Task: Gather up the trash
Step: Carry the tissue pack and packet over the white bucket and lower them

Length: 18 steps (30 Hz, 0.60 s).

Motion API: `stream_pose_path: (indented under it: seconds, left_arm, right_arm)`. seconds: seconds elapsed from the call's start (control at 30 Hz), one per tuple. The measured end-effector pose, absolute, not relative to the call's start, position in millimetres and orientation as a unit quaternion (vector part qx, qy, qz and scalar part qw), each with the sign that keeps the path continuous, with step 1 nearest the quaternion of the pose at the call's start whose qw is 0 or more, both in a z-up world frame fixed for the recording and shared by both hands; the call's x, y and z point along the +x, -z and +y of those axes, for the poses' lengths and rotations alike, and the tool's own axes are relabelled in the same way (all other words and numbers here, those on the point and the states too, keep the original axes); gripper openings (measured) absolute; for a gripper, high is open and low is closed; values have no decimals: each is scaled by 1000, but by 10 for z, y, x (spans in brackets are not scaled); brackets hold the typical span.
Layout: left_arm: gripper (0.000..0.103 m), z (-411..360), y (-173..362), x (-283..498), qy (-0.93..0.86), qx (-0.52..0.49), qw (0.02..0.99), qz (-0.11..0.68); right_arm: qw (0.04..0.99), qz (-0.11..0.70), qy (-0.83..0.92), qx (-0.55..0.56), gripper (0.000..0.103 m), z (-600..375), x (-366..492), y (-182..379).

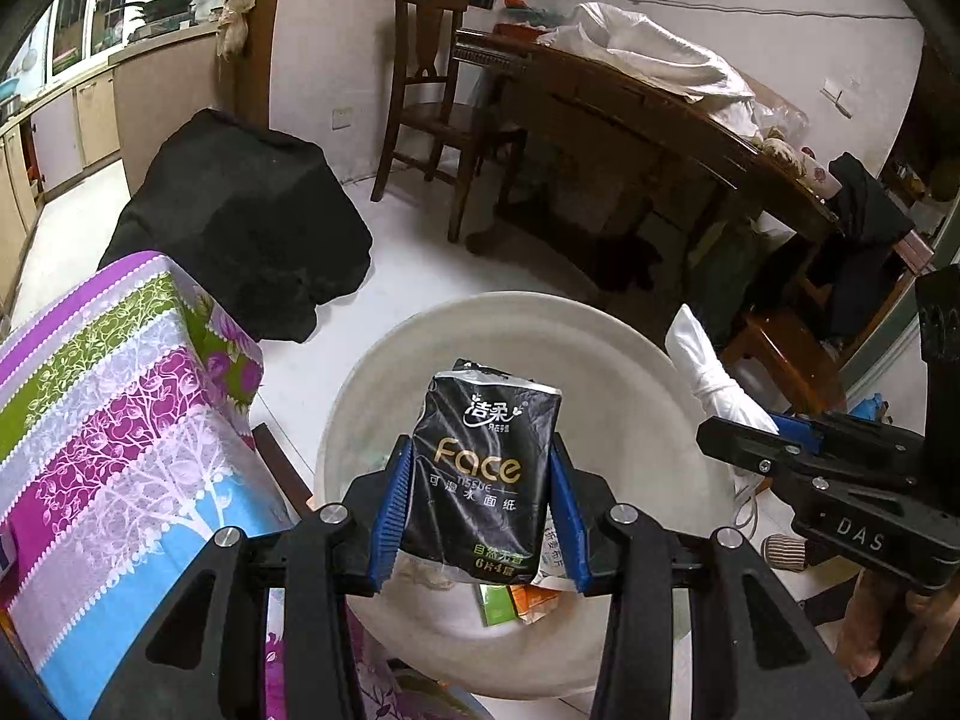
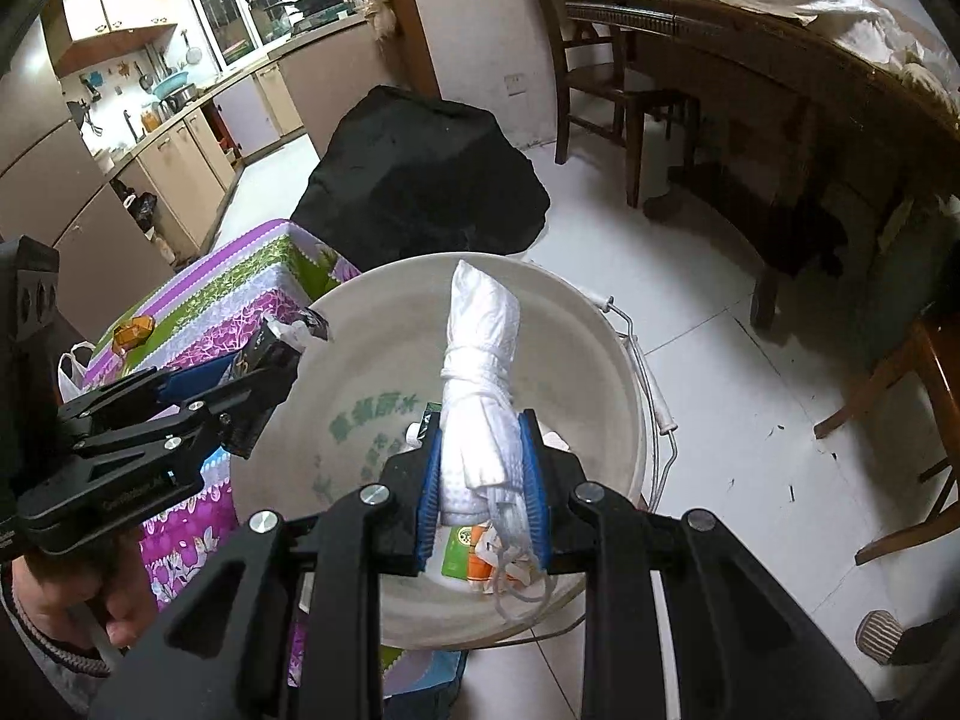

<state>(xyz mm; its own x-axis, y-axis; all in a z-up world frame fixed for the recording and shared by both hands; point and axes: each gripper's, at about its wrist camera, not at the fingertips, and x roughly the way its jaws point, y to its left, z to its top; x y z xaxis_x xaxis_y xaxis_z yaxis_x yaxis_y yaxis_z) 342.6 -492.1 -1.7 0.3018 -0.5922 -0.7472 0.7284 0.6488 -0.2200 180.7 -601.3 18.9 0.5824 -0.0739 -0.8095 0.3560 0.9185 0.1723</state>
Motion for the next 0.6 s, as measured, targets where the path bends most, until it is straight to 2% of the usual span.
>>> stream_pose_path:
  seconds: [0.6]
  left_arm:
    - [44, -4923, 22, 3455, 406, 82, 804, 426]
  right_arm:
    - [876, 437, 121, 162, 24, -6070, 1842, -193]
